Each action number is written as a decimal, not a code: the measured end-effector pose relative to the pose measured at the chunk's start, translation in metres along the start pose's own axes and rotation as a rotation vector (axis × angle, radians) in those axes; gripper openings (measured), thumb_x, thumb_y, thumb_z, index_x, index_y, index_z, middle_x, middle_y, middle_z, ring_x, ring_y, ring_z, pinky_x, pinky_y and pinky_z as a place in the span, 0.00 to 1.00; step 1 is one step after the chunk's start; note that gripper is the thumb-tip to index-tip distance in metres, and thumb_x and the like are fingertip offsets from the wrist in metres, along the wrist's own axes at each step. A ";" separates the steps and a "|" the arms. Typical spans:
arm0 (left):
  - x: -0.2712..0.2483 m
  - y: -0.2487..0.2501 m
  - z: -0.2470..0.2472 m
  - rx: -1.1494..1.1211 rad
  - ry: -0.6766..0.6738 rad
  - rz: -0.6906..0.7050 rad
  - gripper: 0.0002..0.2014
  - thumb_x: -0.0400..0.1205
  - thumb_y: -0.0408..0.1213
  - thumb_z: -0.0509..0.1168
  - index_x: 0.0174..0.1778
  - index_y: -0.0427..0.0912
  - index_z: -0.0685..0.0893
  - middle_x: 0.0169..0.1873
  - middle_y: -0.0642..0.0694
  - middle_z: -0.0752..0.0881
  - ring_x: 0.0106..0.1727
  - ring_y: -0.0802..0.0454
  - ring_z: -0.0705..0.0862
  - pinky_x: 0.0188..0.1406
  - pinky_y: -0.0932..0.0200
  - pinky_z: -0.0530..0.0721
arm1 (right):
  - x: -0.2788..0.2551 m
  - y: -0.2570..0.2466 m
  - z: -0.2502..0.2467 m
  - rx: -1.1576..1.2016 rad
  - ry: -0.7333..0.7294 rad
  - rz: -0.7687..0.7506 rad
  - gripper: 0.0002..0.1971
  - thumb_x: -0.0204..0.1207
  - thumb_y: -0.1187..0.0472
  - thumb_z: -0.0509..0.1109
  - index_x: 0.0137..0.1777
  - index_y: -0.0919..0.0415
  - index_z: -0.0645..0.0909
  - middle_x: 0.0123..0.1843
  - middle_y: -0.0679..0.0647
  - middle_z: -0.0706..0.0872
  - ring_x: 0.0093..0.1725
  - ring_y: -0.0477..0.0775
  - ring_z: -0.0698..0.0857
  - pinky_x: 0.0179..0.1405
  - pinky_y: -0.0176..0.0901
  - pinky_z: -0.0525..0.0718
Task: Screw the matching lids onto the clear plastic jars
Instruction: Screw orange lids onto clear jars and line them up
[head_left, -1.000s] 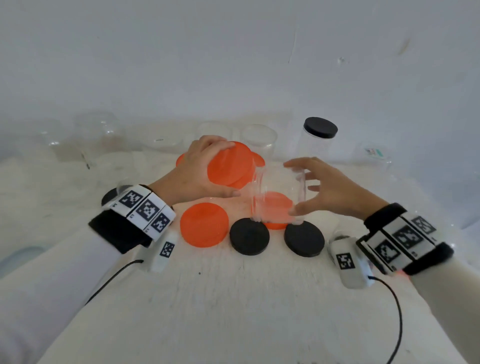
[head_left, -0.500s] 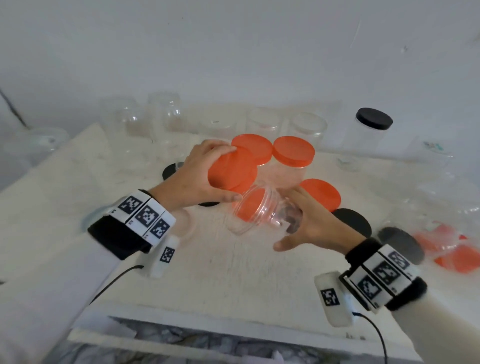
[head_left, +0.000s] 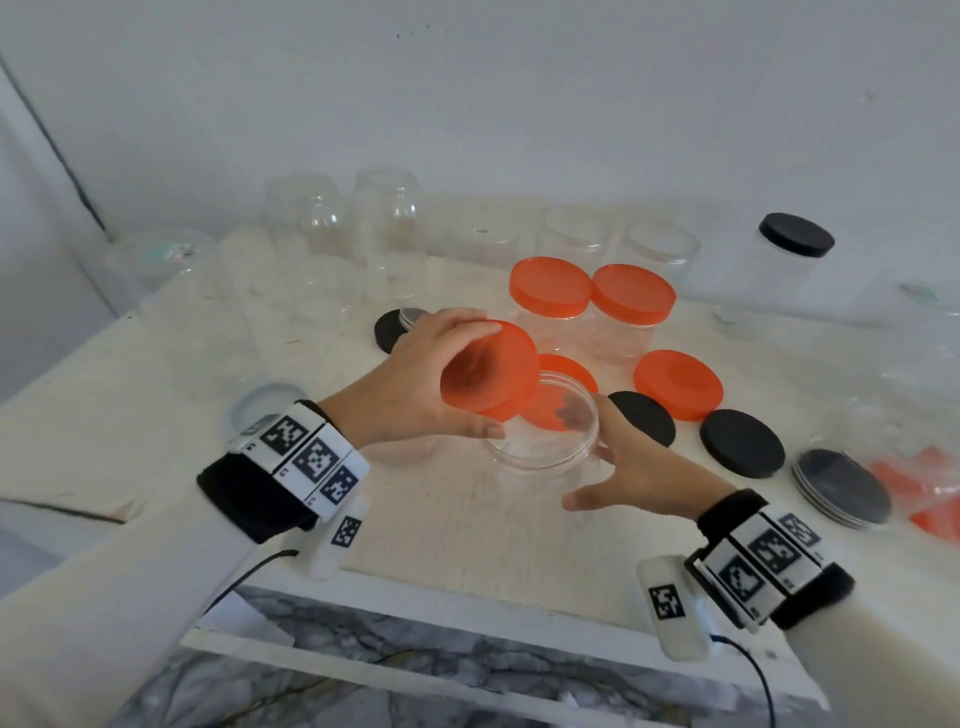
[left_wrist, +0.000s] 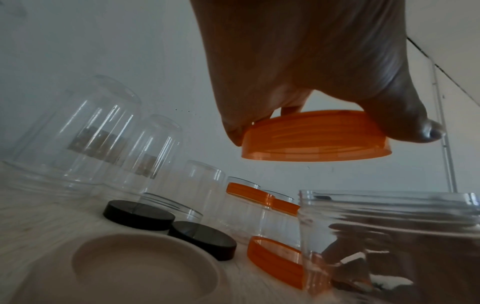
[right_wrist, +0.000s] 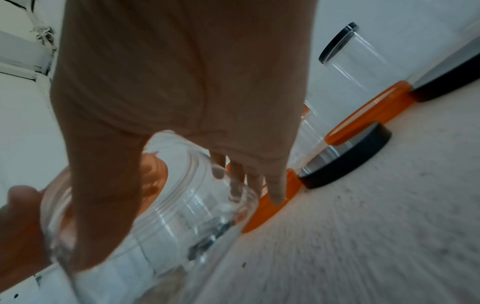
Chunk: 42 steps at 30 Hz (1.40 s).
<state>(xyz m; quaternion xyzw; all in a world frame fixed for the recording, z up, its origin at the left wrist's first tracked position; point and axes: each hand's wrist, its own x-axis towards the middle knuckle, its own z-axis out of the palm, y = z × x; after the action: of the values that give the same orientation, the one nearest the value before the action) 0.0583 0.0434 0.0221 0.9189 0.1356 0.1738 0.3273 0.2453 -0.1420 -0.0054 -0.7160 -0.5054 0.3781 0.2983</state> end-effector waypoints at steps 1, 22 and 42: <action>-0.001 0.000 0.001 -0.002 -0.006 0.000 0.56 0.53 0.81 0.62 0.76 0.55 0.65 0.72 0.59 0.61 0.76 0.57 0.59 0.78 0.41 0.60 | -0.001 0.000 0.001 0.006 0.002 0.004 0.52 0.60 0.58 0.84 0.78 0.48 0.54 0.74 0.42 0.69 0.74 0.42 0.68 0.74 0.38 0.66; -0.001 0.037 0.039 0.111 -0.175 0.086 0.50 0.57 0.68 0.71 0.73 0.46 0.68 0.79 0.52 0.60 0.76 0.60 0.56 0.74 0.55 0.52 | -0.002 0.004 0.011 0.175 0.064 0.047 0.43 0.58 0.66 0.85 0.71 0.53 0.65 0.67 0.47 0.76 0.68 0.44 0.76 0.62 0.42 0.80; -0.010 0.019 0.038 -0.170 -0.153 -0.081 0.58 0.55 0.45 0.84 0.75 0.59 0.51 0.73 0.63 0.57 0.73 0.67 0.57 0.69 0.71 0.59 | -0.012 -0.017 -0.016 -0.132 0.005 -0.006 0.60 0.53 0.51 0.85 0.79 0.48 0.48 0.75 0.44 0.60 0.73 0.43 0.64 0.73 0.41 0.67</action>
<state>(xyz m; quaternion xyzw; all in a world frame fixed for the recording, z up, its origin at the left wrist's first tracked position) 0.0671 0.0049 0.0045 0.8921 0.1319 0.1007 0.4202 0.2479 -0.1485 0.0194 -0.7336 -0.5306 0.3412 0.2527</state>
